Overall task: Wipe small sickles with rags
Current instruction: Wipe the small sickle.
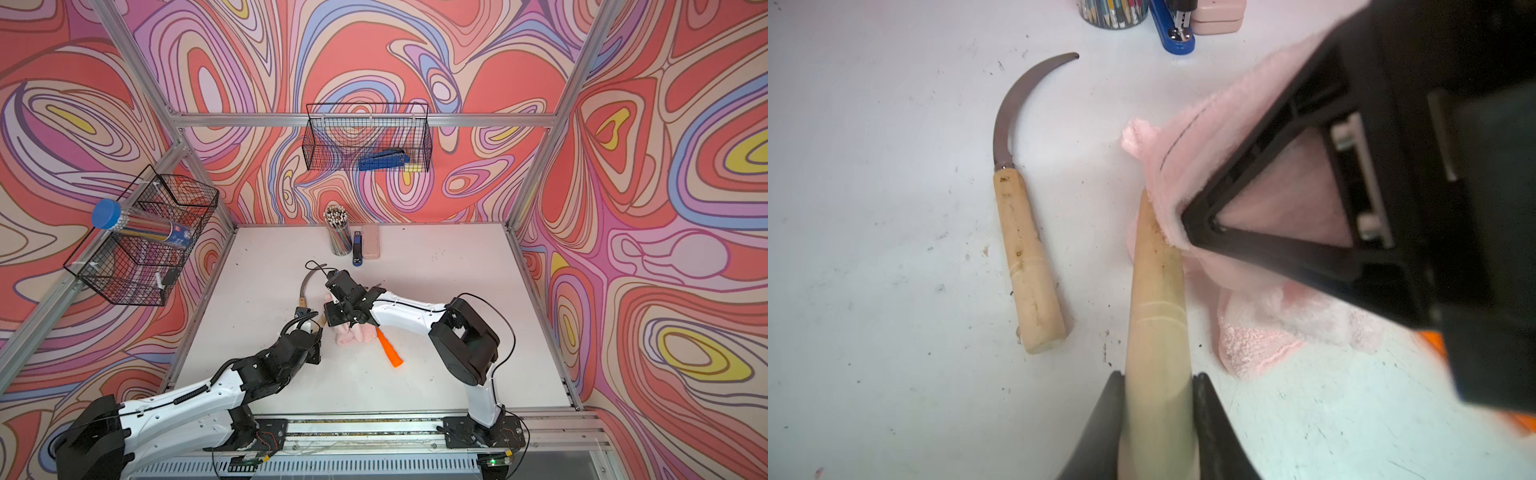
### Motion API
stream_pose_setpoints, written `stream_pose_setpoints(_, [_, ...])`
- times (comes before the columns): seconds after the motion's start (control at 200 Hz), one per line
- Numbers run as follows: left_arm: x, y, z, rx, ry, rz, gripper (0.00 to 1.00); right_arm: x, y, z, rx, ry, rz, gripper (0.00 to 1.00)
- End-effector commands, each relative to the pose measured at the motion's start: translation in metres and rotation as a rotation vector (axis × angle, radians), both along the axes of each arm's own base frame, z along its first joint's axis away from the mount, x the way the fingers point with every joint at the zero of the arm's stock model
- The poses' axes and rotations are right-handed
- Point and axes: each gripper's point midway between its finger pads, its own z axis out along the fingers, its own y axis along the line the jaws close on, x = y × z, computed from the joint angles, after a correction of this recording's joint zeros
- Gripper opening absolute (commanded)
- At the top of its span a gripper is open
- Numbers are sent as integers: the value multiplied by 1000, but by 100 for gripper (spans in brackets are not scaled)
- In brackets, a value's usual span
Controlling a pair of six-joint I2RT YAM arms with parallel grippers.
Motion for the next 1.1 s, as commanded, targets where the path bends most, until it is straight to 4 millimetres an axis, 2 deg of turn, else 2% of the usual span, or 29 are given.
stream_pose_setpoints(0.0, [-2, -1, 2, -50, 0, 5, 0, -5, 8, 3, 21, 17, 27, 0])
stream_pose_setpoints(0.105, [-3, 2, 0, -47, 2, 6, 0, -20, 23, 10, 61, 30, 84, 0])
stream_pose_setpoints(0.27, [-3, 8, -2, -25, -4, 30, 0, -59, 51, 30, 121, 28, 206, 0])
stream_pose_setpoints(0.355, [-3, 12, 0, -20, -9, 41, 0, -73, 58, 42, 190, 49, 248, 0])
stream_pose_setpoints(0.436, [-3, 13, 2, -25, -15, 46, 0, -76, 56, 46, 205, 46, 246, 0])
stream_pose_setpoints(0.546, [-5, 15, 4, -28, -20, 45, 0, -66, 49, 36, 165, 46, 201, 0])
stream_pose_setpoints(0.636, [-5, 16, 6, -31, -25, 43, 0, -54, 43, 17, 115, 81, 152, 0])
stream_pose_setpoints(0.731, [-5, 16, 7, -31, -28, 39, 0, -32, 25, -8, 18, 102, 56, 0])
stream_pose_setpoints(0.811, [-4, 16, 7, -27, -30, 41, 0, -14, 6, -22, -77, 73, -23, 0])
stream_pose_setpoints(0.966, [-4, 15, 6, -30, -35, 36, 0, 3, -9, -23, -169, 1, -72, 0])
stream_pose_setpoints(1.097, [-4, 15, 6, -31, -34, 32, 0, -8, 5, -17, -146, -6, -25, 0])
